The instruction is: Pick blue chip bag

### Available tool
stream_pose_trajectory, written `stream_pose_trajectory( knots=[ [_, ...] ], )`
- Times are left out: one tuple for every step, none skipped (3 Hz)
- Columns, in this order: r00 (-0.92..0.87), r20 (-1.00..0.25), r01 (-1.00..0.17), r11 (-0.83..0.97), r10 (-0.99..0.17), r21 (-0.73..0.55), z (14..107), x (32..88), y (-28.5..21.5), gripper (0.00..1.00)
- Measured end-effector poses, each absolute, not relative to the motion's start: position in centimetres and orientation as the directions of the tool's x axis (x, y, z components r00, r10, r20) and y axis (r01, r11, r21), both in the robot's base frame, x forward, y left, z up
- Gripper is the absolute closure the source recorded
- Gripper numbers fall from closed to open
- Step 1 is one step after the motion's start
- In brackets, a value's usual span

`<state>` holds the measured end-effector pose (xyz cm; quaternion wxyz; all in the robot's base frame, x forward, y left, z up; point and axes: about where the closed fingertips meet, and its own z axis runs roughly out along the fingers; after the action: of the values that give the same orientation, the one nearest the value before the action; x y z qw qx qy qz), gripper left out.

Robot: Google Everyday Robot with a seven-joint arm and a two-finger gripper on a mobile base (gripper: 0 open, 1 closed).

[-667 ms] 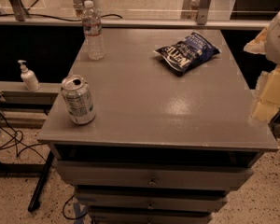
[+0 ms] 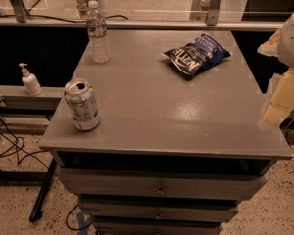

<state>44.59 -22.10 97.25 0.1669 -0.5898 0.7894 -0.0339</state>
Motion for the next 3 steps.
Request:
stream_pose_trajectory(
  knots=[
    [-0.313,-0.285,-0.885,0.387,-0.906,-0.258,94.9,47.5,-23.9,0.00],
    [-0.332,-0.362,-0.826,0.454,-0.871,-0.335,93.3,53.6,-25.7,0.00],
    [-0.313,-0.457,-0.759,0.509,-0.832,-0.407,93.2,60.4,-26.5,0.00]
  ],
)
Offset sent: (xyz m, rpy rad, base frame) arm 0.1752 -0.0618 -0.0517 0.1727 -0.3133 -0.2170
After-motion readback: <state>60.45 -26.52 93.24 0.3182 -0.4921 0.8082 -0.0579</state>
